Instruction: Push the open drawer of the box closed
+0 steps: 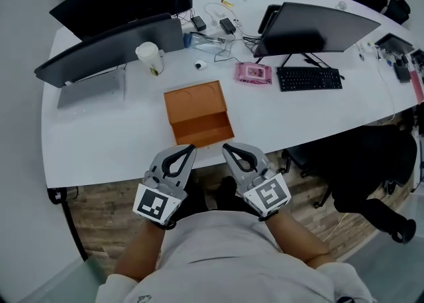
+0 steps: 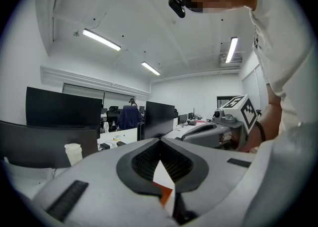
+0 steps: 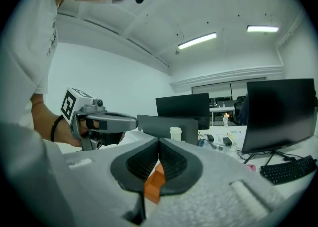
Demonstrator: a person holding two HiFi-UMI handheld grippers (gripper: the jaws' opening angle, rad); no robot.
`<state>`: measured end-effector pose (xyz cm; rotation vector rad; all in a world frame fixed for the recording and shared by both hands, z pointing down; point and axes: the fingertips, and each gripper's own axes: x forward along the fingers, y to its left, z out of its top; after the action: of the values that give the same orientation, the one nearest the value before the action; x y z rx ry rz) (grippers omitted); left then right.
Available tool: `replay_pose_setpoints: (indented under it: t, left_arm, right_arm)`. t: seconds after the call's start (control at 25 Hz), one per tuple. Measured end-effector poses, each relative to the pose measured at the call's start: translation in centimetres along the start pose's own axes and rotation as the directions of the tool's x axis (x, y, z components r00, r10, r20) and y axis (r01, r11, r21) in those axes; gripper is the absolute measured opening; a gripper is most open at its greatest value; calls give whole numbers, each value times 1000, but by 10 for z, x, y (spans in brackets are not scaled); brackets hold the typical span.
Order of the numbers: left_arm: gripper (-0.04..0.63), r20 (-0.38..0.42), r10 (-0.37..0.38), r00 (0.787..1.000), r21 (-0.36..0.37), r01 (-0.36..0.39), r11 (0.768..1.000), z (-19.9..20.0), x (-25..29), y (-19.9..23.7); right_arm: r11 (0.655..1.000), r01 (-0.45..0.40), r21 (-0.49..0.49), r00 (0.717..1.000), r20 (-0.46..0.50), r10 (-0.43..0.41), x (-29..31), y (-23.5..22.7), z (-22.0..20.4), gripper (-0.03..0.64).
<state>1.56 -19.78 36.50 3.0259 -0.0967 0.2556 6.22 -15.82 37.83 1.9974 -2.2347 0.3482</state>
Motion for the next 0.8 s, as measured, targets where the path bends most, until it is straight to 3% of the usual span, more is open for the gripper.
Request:
replay_pose_setpoints:
  t: [0.4,0.8]
  left_arm:
    - [-2,-58,-17,998,-43,15,999,-51,13,31]
    - [-2,-124,-55,991,-67,47,997,-109,20,36]
  right_arm:
    - [998,20,57,995,-104,-14,36,-12,-79,60]
    - [992,6,123,971,-236,24,58,-4,-156,87]
